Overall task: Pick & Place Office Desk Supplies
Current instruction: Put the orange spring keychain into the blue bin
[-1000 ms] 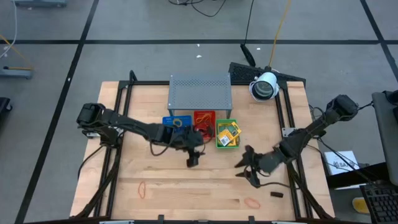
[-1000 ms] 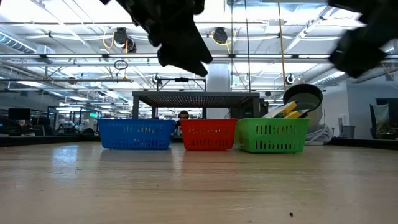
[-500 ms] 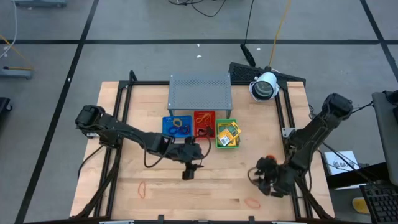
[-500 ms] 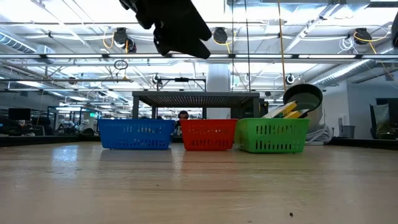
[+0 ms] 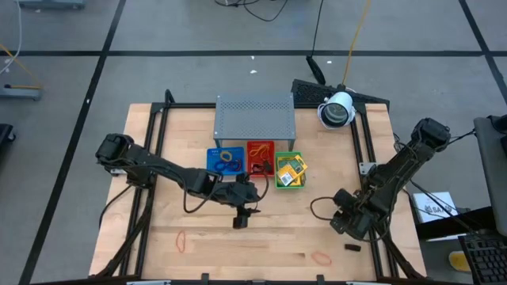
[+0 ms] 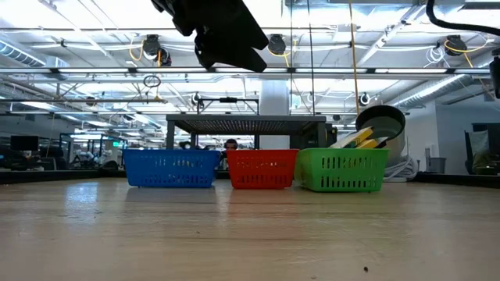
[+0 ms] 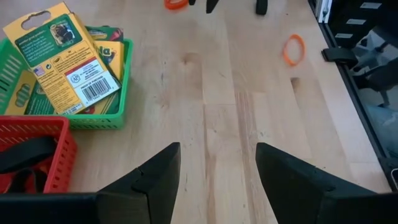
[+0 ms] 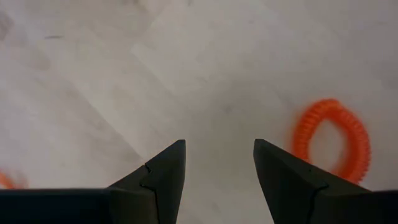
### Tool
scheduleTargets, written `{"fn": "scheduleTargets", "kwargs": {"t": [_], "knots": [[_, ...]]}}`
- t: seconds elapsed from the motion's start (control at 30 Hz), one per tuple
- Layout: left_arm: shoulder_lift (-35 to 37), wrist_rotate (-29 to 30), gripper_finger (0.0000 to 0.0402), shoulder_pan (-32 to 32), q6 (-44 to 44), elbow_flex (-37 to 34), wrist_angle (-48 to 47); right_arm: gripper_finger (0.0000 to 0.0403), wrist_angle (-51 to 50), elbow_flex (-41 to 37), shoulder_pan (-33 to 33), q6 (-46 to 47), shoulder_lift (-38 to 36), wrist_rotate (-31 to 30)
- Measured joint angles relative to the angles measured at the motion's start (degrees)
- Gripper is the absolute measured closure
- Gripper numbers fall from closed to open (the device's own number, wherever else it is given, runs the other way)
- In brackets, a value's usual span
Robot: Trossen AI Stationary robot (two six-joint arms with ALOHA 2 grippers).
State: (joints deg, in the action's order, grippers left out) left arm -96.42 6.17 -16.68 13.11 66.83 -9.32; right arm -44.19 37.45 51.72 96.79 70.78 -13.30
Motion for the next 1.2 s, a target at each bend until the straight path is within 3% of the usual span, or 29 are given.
{"fn": "scheduleTargets", "kwargs": {"t": [0.27, 0.47, 0.9, 1.0, 1.13, 1.2], "knots": [[0.0, 0.0, 0.0185, 0.0, 1.0, 0.0, 0.0, 0.022, -6.9, 0.0, 0.0, 1.2, 0.0, 0.4], [0.0, 0.0, 0.0186, 0.0, 1.0, 0.0, 0.0, 0.022, -10.2, 0.0, 0.0, 3.7, 0.0, 5.7], [0.0, 0.0, 0.0185, -0.1, 1.1, 0.0, -0.1, 0.0227, -1.0, -7.4, 0.0, 3.1, -0.2, 7.4], [0.0, 0.0, 0.0186, -0.1, 1.1, 0.0, -0.1, 0.0258, -0.8, -8.0, 0.0, 4.1, -0.2, 7.4], [0.0, 0.0, 0.0186, -0.1, 1.1, 0.0, -0.1, 0.0358, 0.1, -7.9, 0.0, 4.9, -0.6, 7.4], [0.0, 0.0, 0.0185, -0.1, 1.1, 0.0, -0.1, 0.0387, 0.6, -7.4, 0.0, 3.5, -0.9, 7.1]]}}
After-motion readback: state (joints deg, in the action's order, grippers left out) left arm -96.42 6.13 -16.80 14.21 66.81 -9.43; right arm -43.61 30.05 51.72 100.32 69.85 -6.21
